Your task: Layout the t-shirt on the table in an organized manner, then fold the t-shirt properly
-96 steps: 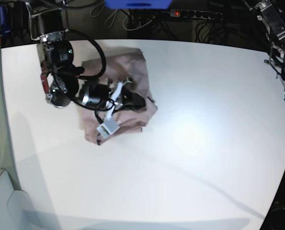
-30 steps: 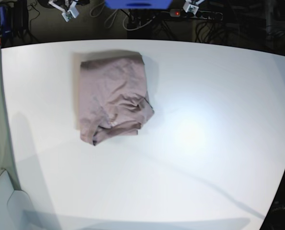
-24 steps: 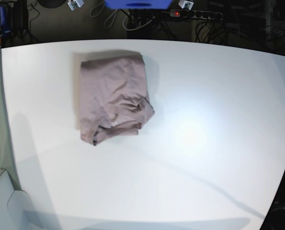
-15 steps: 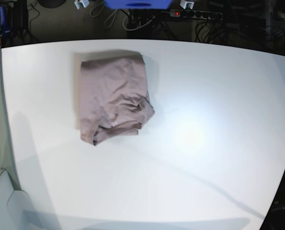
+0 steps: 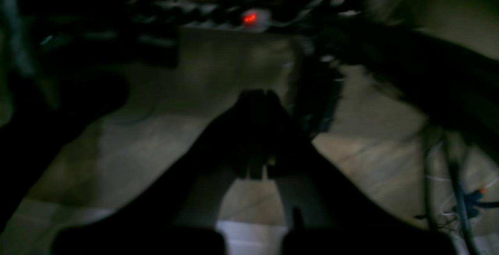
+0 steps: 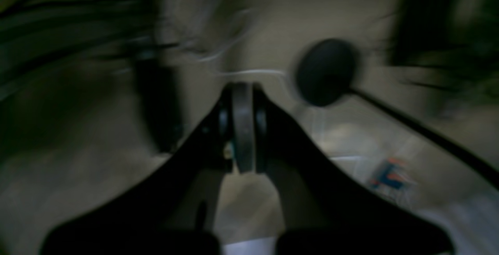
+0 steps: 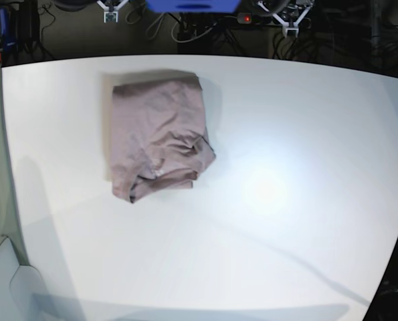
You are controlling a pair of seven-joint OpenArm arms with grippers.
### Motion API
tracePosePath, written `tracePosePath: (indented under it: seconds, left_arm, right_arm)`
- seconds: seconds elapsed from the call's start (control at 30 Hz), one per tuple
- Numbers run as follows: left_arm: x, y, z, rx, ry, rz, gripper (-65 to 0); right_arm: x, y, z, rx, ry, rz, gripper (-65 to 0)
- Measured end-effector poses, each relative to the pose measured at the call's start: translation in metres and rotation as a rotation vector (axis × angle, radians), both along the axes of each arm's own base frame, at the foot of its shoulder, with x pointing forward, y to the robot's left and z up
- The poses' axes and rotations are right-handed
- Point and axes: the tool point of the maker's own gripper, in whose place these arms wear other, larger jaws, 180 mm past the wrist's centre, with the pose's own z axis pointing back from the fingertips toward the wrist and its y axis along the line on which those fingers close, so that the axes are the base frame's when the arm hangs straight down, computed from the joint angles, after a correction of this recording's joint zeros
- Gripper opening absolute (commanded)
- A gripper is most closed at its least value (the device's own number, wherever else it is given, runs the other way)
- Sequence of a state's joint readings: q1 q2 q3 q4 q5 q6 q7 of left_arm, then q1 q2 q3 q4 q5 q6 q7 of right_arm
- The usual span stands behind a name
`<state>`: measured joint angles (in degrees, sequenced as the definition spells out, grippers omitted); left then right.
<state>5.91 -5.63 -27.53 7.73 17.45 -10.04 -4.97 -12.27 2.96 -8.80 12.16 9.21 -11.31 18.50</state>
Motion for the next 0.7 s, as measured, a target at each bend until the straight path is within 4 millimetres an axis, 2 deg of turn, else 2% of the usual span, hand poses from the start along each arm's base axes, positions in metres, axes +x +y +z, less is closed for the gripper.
tracePosePath:
  seconds: [0.13,0.2,0.33,0.7]
  left_arm:
    - [-0.001,0.001,-0.001,0.002,0.012,-0.019,-65.0]
    - [0.0,-0.002,-0.001,0.0,0.013,-0.045,-65.0]
    - [0.008,-0.003,-0.001,-0.002,0.007,-0.05,-65.0]
    - [0.009,-0.003,-0.001,0.0,0.004,-0.053,-65.0]
  right_arm:
    - [-0.004,0.009,0.001,-0.052,0.02,-0.019,-65.0]
    - [0.001,0.015,0.002,-0.074,0.008,-0.019,-65.0]
    - [0.008,0.012,0.005,-0.112,-0.009,-0.017,-65.0]
    - [-0.01,0.011,0.005,-0.115,0.022,-0.019,-65.0]
